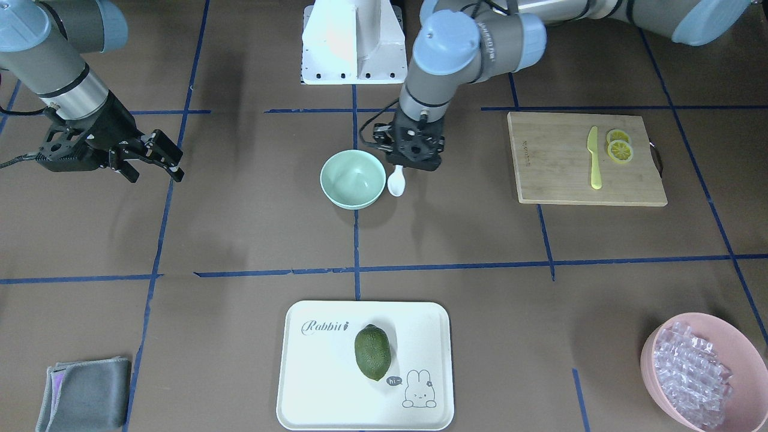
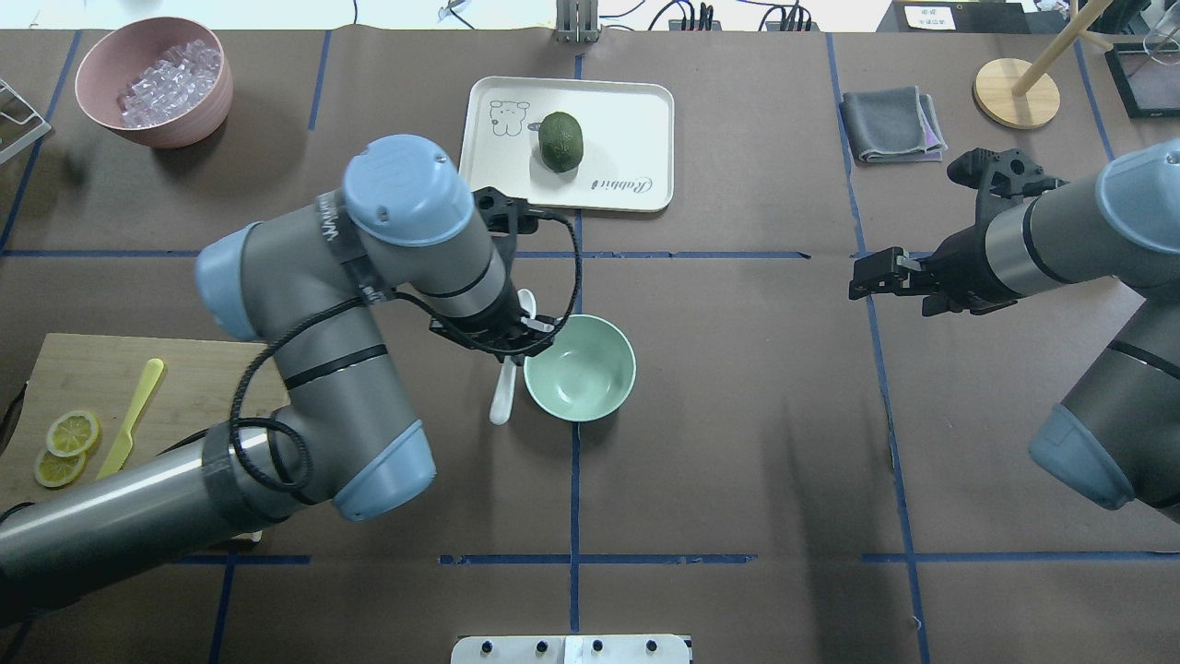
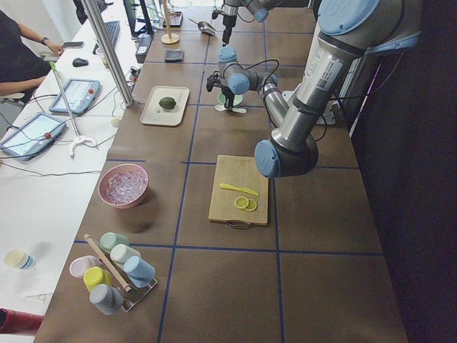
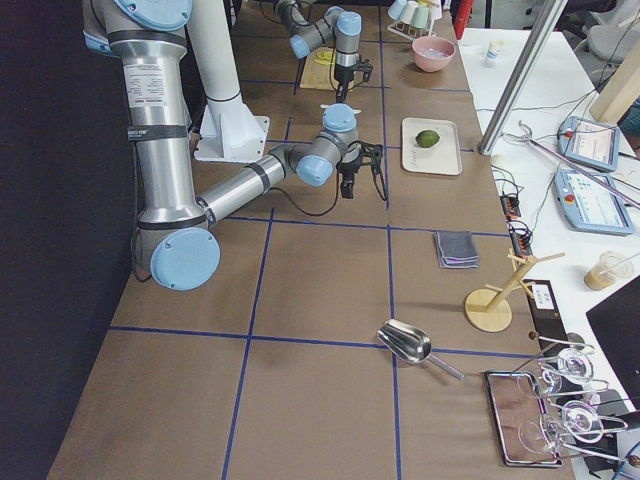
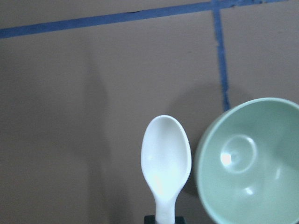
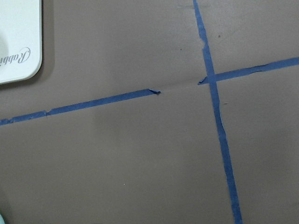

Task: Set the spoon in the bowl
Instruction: 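Carry the spoon with the left gripper and lower it into the green bowl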

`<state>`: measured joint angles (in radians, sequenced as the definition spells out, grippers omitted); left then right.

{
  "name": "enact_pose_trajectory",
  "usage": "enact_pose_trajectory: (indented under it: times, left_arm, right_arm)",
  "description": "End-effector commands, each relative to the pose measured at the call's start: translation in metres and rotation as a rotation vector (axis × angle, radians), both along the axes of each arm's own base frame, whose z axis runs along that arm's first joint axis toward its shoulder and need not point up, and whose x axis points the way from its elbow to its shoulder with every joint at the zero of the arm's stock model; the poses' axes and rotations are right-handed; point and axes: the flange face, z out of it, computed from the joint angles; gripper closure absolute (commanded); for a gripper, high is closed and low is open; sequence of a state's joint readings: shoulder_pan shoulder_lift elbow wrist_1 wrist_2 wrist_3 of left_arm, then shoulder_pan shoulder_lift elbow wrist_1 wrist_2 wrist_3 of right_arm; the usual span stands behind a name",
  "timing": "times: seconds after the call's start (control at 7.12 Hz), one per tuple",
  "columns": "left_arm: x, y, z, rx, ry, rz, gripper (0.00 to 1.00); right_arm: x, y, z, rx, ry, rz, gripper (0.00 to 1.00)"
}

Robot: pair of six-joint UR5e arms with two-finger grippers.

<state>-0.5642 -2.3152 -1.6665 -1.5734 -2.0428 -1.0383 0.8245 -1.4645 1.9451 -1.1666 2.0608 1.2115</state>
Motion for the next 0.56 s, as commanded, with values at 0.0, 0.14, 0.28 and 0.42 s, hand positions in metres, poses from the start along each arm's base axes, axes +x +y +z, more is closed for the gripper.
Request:
enact_pose_trajectory:
  times: [0.0, 0.14, 0.28, 0.42]
  left_arm:
    - [0.027, 0.008, -0.026, 0.008, 0.015, 0.028, 0.91]
    - [0.032, 0.006, -0.037, 0.015, 0.02, 0.031, 0.8]
    - [0.035, 0.004, -0.035, 0.014, 0.013, 0.031, 0.6]
    - [0.035, 0.004, -0.041, 0.02, 0.02, 0.03, 0.18]
  right_arm:
    - [-0.001, -0.004, 0.0, 0.015, 0.003, -0.007, 0.0]
    - [0.004, -0.006, -0.001, 0.02, -0.002, 0.002, 0.0]
    - [0.006, -0.008, -0.002, 0.022, -0.004, 0.008, 0.0]
    - [0.004, -0.011, -0.008, 0.031, -0.011, 0.01, 0.0]
